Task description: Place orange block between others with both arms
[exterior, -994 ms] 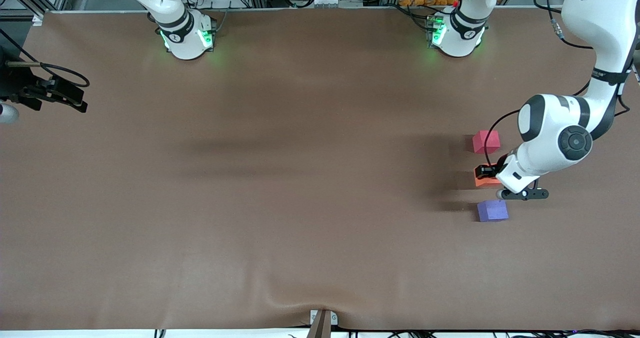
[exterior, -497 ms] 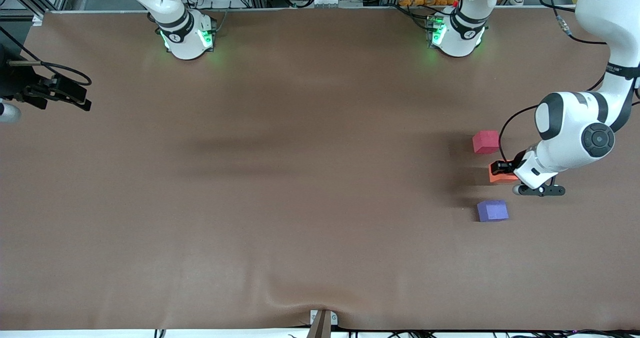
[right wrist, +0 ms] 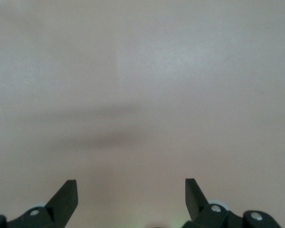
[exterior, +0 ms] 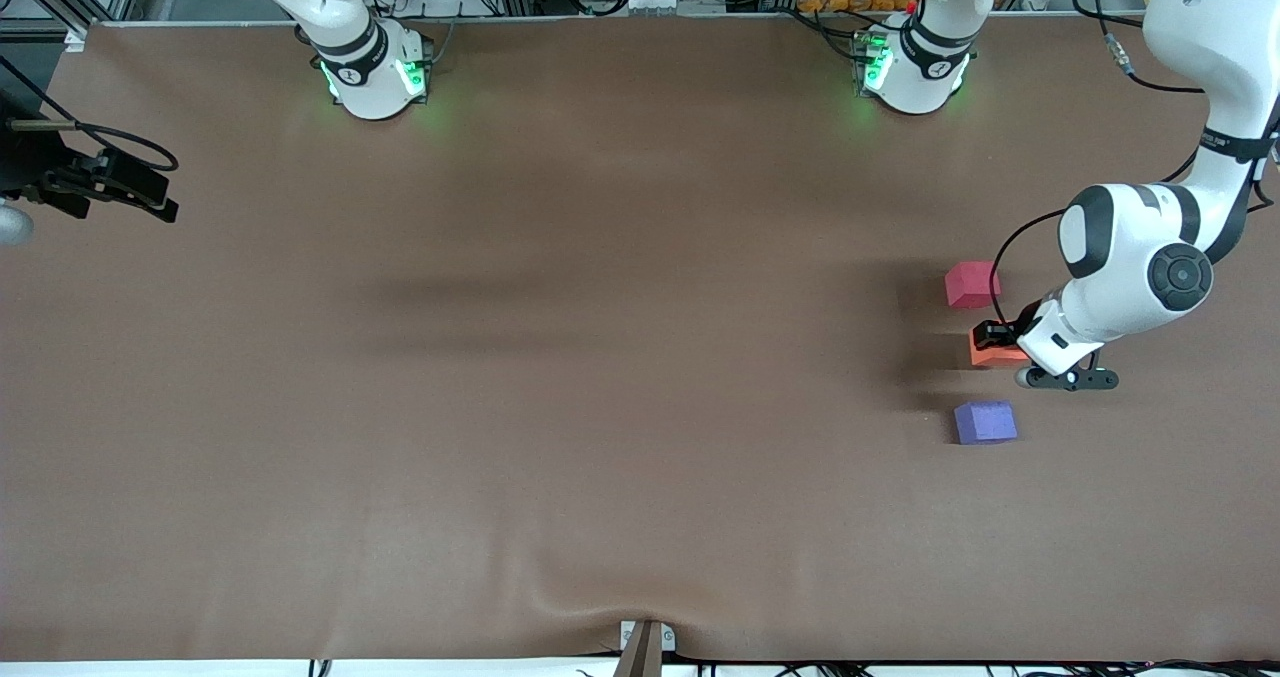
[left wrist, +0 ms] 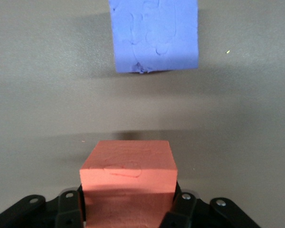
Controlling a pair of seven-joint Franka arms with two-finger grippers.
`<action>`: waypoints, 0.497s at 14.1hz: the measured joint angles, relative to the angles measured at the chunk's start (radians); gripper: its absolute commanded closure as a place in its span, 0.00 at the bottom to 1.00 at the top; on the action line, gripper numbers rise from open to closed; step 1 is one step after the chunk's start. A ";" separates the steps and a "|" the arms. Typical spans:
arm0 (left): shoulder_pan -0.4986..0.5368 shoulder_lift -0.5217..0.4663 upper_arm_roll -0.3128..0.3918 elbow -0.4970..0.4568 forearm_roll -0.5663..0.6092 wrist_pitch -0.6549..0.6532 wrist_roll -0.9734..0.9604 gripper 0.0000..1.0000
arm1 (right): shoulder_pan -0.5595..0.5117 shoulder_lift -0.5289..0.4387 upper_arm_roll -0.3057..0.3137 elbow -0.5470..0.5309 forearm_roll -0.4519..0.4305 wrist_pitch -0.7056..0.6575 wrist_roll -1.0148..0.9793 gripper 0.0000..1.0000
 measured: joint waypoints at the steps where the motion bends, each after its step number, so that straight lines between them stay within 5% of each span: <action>1: 0.000 0.006 0.000 -0.003 0.000 0.009 0.000 1.00 | 0.000 0.000 0.000 0.000 0.000 0.001 0.000 0.00; 7: 0.000 0.019 0.000 -0.003 0.000 0.019 0.000 1.00 | -0.001 0.000 0.000 0.006 -0.001 0.002 0.000 0.00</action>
